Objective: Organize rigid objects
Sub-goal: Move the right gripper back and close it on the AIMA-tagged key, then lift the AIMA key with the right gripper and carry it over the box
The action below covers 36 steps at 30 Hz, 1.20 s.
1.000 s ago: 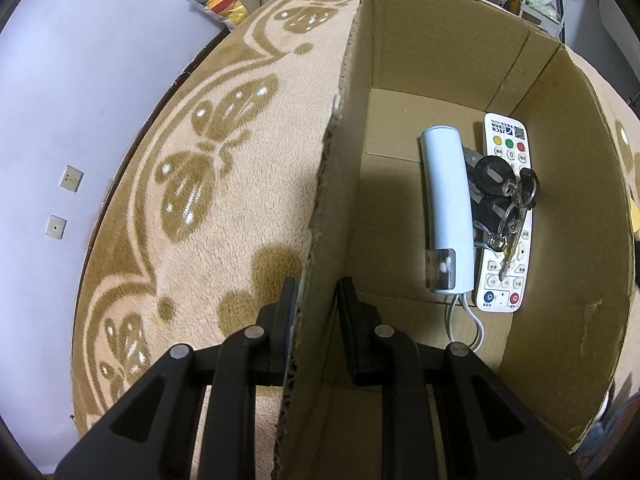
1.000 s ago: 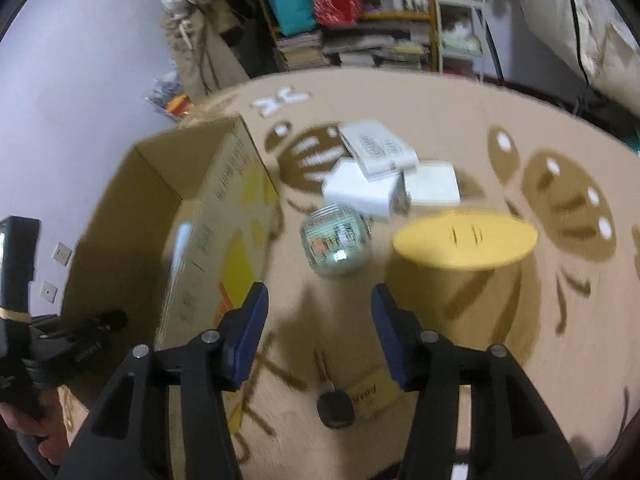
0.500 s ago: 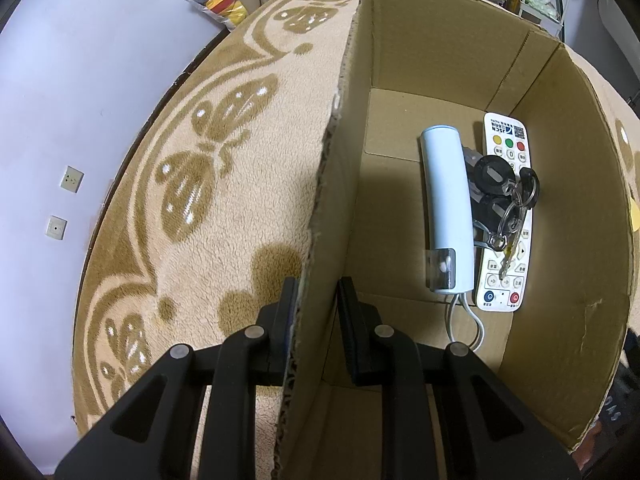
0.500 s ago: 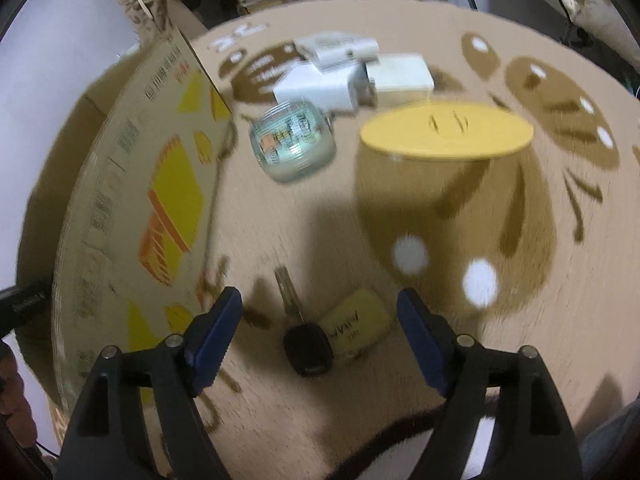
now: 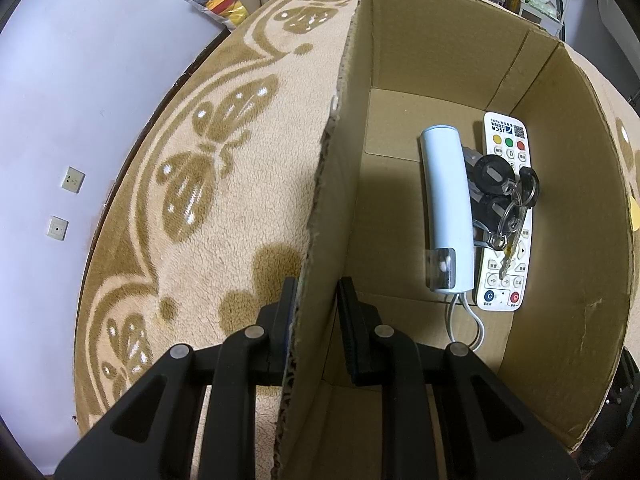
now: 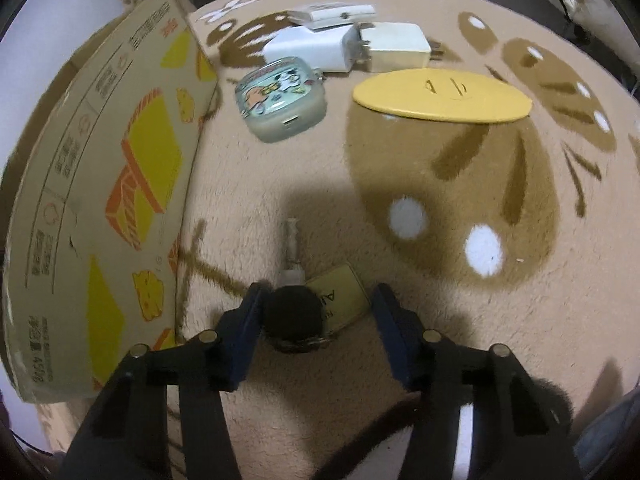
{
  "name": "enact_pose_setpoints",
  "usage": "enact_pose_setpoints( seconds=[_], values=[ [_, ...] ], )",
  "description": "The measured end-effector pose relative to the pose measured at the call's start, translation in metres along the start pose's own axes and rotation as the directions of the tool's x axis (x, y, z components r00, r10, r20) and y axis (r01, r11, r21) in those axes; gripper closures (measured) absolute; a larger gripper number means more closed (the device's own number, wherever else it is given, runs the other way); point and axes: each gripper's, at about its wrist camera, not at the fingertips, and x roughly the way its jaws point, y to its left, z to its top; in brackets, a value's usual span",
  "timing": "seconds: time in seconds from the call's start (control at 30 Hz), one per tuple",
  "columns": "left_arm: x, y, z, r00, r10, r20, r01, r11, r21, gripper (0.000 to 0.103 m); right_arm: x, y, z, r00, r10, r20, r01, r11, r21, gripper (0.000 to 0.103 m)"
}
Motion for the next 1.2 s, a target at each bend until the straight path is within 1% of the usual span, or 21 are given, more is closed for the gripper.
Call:
enact_pose_setpoints(
  seconds=[0.1,0.17,0.2,0.23,0.37,0.43,0.5,0.57,0.7,0.87,0.9,1.0,1.1,1.2],
  values=[
    [0.000,0.000,0.000,1.000,0.001,0.000,-0.001,1.000,0.001,0.083,-0.001,-0.001,0.000,1.000,0.010,0.008,-0.010,1.000,0.001,0.045],
    [0.000,0.000,0.000,1.000,0.001,0.000,-0.001,1.000,0.001,0.083,-0.005,0.000,0.001,1.000,0.020,0.023,-0.020,1.000,0.000,0.060],
    [0.000,0.000,0.000,1.000,0.000,0.000,0.000,1.000,0.001,0.083,-0.010,0.001,0.002,0.998,0.041,0.051,-0.041,0.999,-0.007,0.068],
    [0.000,0.000,0.000,1.000,0.001,0.000,-0.001,1.000,0.001,0.083,-0.014,0.002,0.003,0.996,0.051,0.071,-0.050,0.999,-0.019,0.073],
    [0.000,-0.001,0.000,1.000,0.002,0.000,-0.002,1.000,0.001,0.083,-0.015,0.006,0.005,0.995,0.056,0.085,-0.053,0.998,-0.034,0.074],
    [0.000,0.000,0.000,1.000,0.002,0.001,-0.002,1.000,0.002,0.083,-0.018,0.005,0.005,0.992,0.062,0.108,-0.059,0.998,-0.030,0.079],
    [0.000,0.000,0.000,1.000,0.001,0.000,-0.001,1.000,0.000,0.083,-0.022,0.002,0.008,0.989,0.079,0.128,-0.078,0.997,-0.013,0.080],
    [0.000,-0.001,0.000,1.000,0.001,0.000,-0.001,1.000,0.001,0.083,-0.022,-0.003,0.010,0.988,0.091,0.126,-0.093,0.996,0.006,0.080],
    [0.000,-0.001,0.000,1.000,0.000,0.001,0.000,1.000,0.001,0.083,-0.029,-0.010,0.014,0.983,0.093,0.157,-0.099,0.995,0.027,0.087],
    [-0.001,-0.001,0.000,1.000,-0.001,0.000,0.001,1.000,0.000,0.083,-0.035,-0.019,0.017,0.979,0.092,0.181,-0.103,0.993,0.053,0.091],
    [-0.001,-0.001,0.000,1.000,0.000,0.000,0.000,1.000,0.000,0.083,-0.036,-0.019,0.018,0.978,0.091,0.187,-0.103,0.993,0.055,0.095],
    [-0.001,0.000,0.000,1.000,-0.001,0.000,0.001,1.000,0.000,0.083,-0.040,-0.020,0.019,0.974,0.095,0.204,-0.108,0.993,0.057,0.095],
    [-0.001,0.000,0.000,1.000,0.000,0.000,0.000,1.000,0.000,0.083,-0.041,-0.018,0.019,0.972,0.077,0.222,-0.090,0.995,0.049,0.095],
    [-0.001,0.000,0.000,1.000,-0.001,0.000,0.001,1.000,0.000,0.083,-0.043,-0.017,0.024,0.969,0.077,0.234,-0.091,0.994,0.053,0.095]
  ],
)
